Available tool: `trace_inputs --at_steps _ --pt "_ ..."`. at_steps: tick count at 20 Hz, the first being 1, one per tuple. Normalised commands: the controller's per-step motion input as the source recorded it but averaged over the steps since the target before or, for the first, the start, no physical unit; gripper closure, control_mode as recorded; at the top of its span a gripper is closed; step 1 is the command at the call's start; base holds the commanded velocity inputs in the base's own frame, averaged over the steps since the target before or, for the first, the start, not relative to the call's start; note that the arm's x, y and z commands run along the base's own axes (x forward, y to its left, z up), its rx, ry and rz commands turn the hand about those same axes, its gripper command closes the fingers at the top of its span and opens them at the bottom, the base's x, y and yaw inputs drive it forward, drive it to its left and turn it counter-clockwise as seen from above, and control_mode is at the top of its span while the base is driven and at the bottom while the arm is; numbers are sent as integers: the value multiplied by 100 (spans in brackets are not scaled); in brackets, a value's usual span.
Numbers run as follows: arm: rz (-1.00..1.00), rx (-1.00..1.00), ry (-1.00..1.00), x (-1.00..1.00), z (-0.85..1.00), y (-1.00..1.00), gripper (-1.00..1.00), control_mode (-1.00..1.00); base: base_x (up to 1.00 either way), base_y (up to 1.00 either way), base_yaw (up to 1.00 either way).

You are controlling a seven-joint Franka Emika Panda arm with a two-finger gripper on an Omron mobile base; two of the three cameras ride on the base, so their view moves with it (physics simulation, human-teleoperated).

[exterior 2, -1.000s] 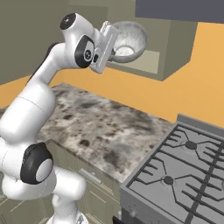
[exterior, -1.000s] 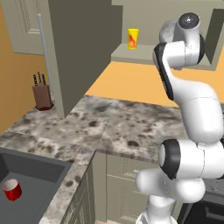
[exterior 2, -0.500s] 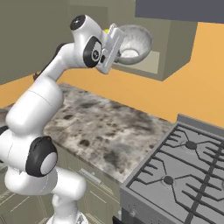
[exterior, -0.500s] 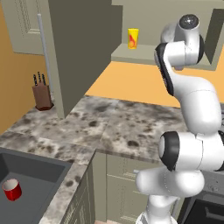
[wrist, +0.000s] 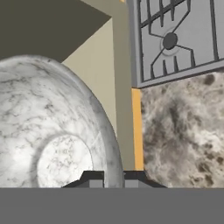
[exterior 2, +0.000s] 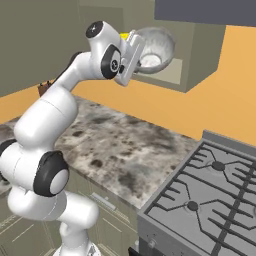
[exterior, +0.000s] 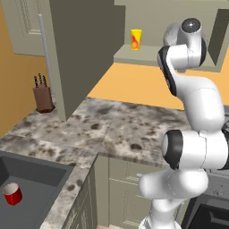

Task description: Pick the mug and place it in the sink. Pick the bowl and place it in the open cabinet and then close the cabinet.

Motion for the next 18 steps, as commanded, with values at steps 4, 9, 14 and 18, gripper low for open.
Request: trace_inputs --at_steps 4,9,14,18 --pt "0 -4 -17 21 0 -3 100 -100 0 0 0" --pt "0 0 -1 20 0 0 100 -100 0 0 0" --pt "-1 0 1 2 -10 0 -100 -100 0 0 0" --pt "-2 0 0 0 2 0 -100 -100 0 0 0"
